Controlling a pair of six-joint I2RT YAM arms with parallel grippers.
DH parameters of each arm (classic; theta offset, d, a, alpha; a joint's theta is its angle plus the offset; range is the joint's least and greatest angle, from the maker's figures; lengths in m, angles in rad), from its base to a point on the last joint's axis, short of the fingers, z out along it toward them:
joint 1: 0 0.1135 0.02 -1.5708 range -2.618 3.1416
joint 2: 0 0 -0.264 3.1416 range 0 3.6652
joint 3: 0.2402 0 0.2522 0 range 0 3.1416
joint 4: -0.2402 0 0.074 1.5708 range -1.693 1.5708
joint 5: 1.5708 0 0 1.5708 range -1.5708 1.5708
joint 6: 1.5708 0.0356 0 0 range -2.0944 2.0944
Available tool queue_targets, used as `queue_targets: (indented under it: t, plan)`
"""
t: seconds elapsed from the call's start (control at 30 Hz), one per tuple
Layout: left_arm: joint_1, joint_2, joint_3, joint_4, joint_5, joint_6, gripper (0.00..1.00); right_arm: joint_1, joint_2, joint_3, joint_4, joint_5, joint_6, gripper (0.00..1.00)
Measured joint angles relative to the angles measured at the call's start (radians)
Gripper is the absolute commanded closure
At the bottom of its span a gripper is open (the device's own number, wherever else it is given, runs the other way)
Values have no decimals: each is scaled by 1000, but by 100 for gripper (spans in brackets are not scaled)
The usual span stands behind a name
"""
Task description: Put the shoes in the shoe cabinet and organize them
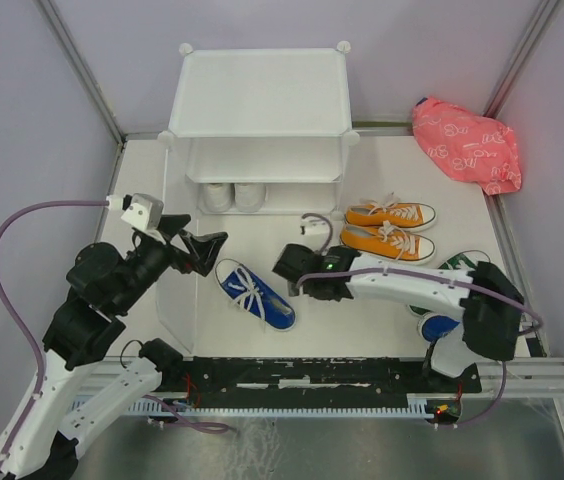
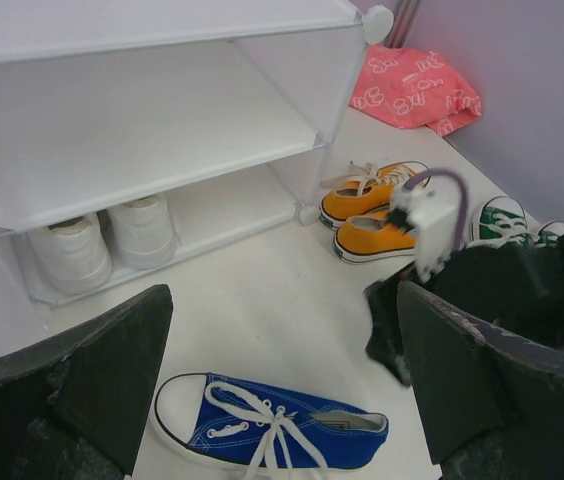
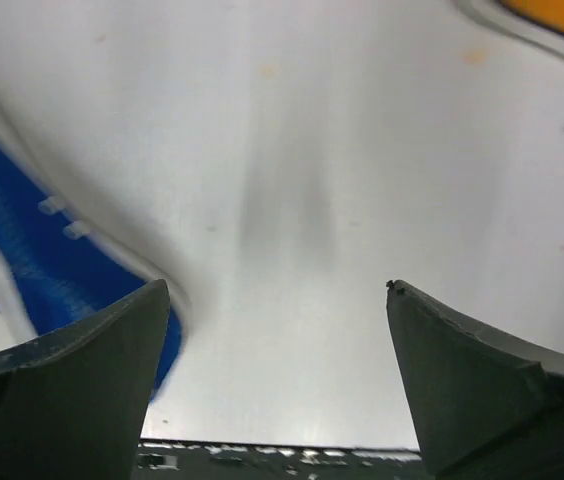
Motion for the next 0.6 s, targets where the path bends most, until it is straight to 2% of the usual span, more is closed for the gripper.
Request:
queue_targets:
  t: [0.27,0.43,0.6]
  plan:
    - [0,-13,-53,8,27,0,1,-297,-423,-167,-426,63,238,7]
    - [0,-13,-62,21,56,0,1,-388,-567,-197,-624,68,343,7]
    - [0,-16,-73,36,79,0,1,-429,-606,-197,-764,61,428,7]
